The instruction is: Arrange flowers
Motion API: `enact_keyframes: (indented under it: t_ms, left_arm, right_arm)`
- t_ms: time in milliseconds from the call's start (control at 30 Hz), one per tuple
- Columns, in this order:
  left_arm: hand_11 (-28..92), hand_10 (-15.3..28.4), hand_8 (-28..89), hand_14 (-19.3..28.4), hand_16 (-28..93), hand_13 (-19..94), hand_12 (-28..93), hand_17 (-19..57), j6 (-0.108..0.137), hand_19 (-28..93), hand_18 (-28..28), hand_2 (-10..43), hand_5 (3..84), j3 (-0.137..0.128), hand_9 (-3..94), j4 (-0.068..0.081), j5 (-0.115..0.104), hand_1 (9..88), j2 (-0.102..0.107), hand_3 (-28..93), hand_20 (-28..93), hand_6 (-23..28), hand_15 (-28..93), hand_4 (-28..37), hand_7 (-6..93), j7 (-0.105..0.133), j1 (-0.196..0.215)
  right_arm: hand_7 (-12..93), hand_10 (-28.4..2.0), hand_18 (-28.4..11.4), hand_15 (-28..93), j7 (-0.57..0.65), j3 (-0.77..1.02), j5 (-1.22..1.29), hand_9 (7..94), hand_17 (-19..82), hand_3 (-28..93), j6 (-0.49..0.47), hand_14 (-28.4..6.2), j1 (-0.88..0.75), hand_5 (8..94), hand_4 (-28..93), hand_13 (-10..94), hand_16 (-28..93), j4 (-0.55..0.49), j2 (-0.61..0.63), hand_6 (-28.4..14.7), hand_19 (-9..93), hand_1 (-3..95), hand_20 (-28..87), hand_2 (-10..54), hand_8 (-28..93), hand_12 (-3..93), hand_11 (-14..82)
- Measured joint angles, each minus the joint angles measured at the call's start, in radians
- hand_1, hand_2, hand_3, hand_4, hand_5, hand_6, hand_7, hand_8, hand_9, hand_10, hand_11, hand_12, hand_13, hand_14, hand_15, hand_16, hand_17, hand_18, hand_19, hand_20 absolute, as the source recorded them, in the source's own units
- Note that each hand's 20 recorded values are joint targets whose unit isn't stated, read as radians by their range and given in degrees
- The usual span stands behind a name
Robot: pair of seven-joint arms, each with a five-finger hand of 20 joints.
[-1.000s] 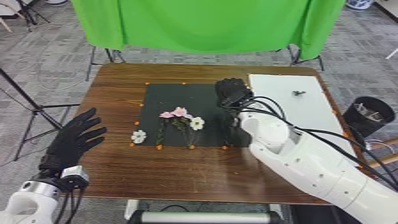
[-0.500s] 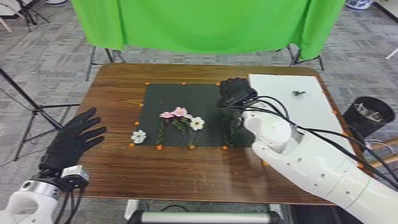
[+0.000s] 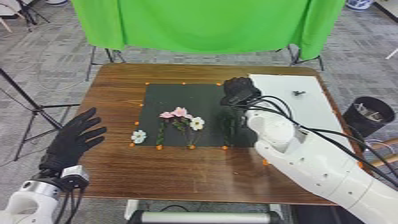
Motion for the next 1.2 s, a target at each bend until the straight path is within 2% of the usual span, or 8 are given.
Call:
enact_keyframes:
  t_ms: [100,367,667,833,967,1067,1133,1200]
  left_arm:
    - [23,11.5,-11,15.2,0,19,17,-8.8,0.0,47,22.5,-1.6,24.4,0.0,20.6,0.0,0.0,25.6,0.0,70,10,2.3,38,-24.0,21.2,0.0,0.0]
    - [23,11.5,-11,15.3,0,19,16,-8.9,0.0,47,22.5,-1.6,24.3,0.0,20.8,0.0,0.0,25.6,0.0,70,10,2.3,37,-23.9,21.3,0.0,0.0]
    - [23,11.5,-11,15.3,0,19,16,-8.9,0.0,47,22.5,-1.6,24.4,-0.001,20.9,0.0,0.0,25.6,0.0,70,10,2.3,38,-23.9,21.3,0.0,0.0]
    - [23,11.5,-11,15.3,0,19,16,-8.8,0.0,47,22.5,-1.5,24.4,-0.001,20.9,0.0,0.0,25.6,0.0,70,10,2.3,38,-23.9,21.2,0.001,0.002]
    - [23,11.5,-11,15.3,0,19,16,-8.9,0.001,47,22.5,-1.6,24.4,-0.001,20.9,0.0,-0.001,25.6,0.0,70,10,2.3,38,-23.9,21.1,0.002,0.004]
    - [23,11.6,-11,15.3,0,19,16,-8.9,0.002,48,22.5,-1.6,24.4,-0.002,20.9,-0.001,-0.001,25.6,0.0,70,10,2.3,38,-23.9,21.2,0.005,0.008]
    - [23,11.5,-11,15.3,0,19,16,-8.9,0.002,48,22.5,-1.6,24.4,-0.002,20.9,-0.001,-0.002,25.6,0.0,70,10,2.3,38,-24.0,21.2,0.007,0.01]
    - [23,11.5,-11,15.3,0,19,16,-8.9,0.003,48,22.5,-1.6,24.4,-0.003,20.9,-0.001,-0.002,25.6,0.001,70,10,2.3,38,-24.0,21.3,0.011,0.014]
  right_arm:
    - [34,-6.8,-20.8,67,-0.011,0.008,0.009,86.1,41,93,0.013,-4.5,-0.008,72.7,-21,79,27,-0.008,0.004,1.0,93,39.7,54,-1.8,-3,35.4,24.2]
    - [32,-6.1,-20.5,65,-0.032,0.014,0.021,88.3,42,91,0.017,-4.0,-0.019,73.6,-27,81,28,-0.017,0.007,1.6,93,46.4,53,-1.3,-3,32.9,22.0]
    - [33,-6.6,-20.5,67,-0.052,0.026,0.021,86.5,41,90,0.014,-4.1,-0.023,71.0,-26,79,29,-0.017,0.006,0.9,93,41.2,54,-5.6,-3,35.5,22.1]
    - [39,-7.8,-19.8,75,-0.033,0.033,0.011,70.2,38,90,0.021,-6.3,-0.023,58.2,-25,69,28,-0.021,0.009,-0.8,93,36.7,53,-6.9,-3,43.4,30.6]
    - [39,-13.7,-20.2,78,0.052,0.034,-0.015,50.2,34,92,0.009,-8.8,-0.013,47.7,-22,59,25,-0.036,0.023,-3.5,93,28.5,52,-2.6,-17,27.5,48.3]
    - [36,-16.6,-20.8,75,0.138,0.032,-0.012,39.2,28,92,-0.018,-11.2,0.011,38.2,-23,48,21,-0.036,0.042,-6.5,90,25.8,48,-4.0,-16,23.5,42.4]
    - [33,-17.4,-20.6,70,0.173,0.031,-0.002,34.2,24,93,-0.036,-12.2,0.031,33.4,-24,41,16,-0.027,0.06,-7.7,81,24.7,44,-4.7,-15,21.7,34.4]
    - [27,-17.9,-20.0,55,0.189,0.031,0.01,29.0,19,92,-0.051,-14.2,0.051,29.1,-24,34,14,-0.013,0.082,-9.0,74,24.0,36,-4.8,-12,21.8,24.9]
